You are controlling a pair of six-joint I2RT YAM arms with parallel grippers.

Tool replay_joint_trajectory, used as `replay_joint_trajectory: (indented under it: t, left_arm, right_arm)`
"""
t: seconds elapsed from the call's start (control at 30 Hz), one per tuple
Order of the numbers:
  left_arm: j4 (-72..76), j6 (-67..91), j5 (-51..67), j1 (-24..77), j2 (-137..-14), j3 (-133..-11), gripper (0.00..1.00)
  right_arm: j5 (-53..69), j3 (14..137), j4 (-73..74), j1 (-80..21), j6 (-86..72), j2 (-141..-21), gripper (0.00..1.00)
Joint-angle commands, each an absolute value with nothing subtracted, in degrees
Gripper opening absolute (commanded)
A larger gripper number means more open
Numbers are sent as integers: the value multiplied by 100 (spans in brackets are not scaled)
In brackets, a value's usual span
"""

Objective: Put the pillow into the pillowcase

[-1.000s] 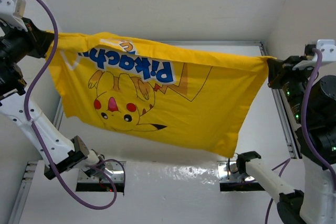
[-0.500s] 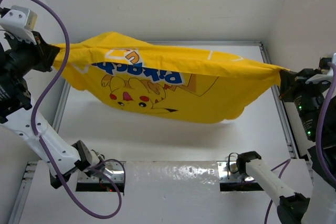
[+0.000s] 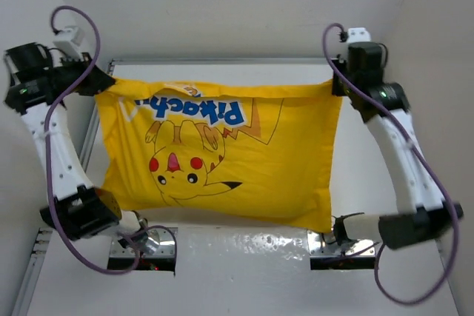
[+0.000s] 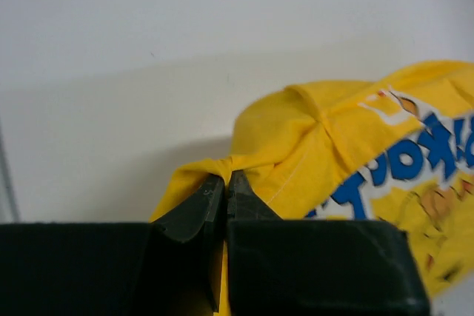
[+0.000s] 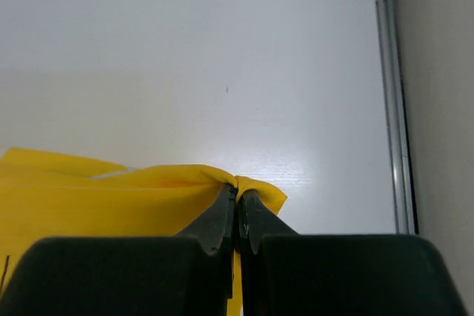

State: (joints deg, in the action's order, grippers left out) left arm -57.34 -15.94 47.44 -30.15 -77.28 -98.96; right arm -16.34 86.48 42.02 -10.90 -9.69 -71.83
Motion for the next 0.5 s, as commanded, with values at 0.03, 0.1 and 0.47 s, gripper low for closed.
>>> replay_joint_trajectory:
  t: [0.03, 0.1, 0.47]
  left_arm:
    - [-3475, -785, 3974, -2444, -8784, -8975, 0]
    - [-2612, -230, 3293, -2443, -9479, -8955, 0]
    - [-3199, 229, 1897, -2997, -12577, -12050, 100]
  right_arm:
    - [-1724, 9182, 3112, -880, -1124, -9074, 0]
    - [-1504, 10366, 3137, -678, -1640, -10737, 7]
    - [-1441, 10796, 2146, 308, -3297, -11992, 86]
